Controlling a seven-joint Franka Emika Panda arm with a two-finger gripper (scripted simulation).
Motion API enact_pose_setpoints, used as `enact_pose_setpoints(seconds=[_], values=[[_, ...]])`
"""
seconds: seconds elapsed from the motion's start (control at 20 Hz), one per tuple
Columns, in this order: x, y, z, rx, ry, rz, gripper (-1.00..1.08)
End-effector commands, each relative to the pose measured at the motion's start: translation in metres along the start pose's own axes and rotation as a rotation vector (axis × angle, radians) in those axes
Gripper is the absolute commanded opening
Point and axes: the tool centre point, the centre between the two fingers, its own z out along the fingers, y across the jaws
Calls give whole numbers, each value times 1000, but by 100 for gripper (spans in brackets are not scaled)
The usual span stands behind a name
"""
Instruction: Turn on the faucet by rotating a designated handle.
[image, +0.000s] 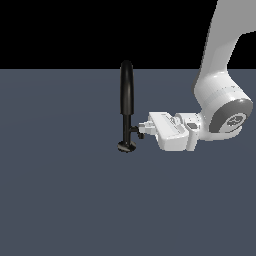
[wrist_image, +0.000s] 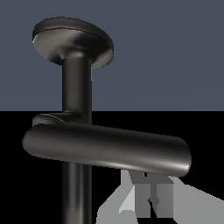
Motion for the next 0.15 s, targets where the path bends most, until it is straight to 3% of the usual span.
enact_pose_setpoints(seconds=[0.0, 0.1], values=[[31, 15, 0, 4, 0, 34, -100], [37, 18, 0, 4, -1, 36, -100]])
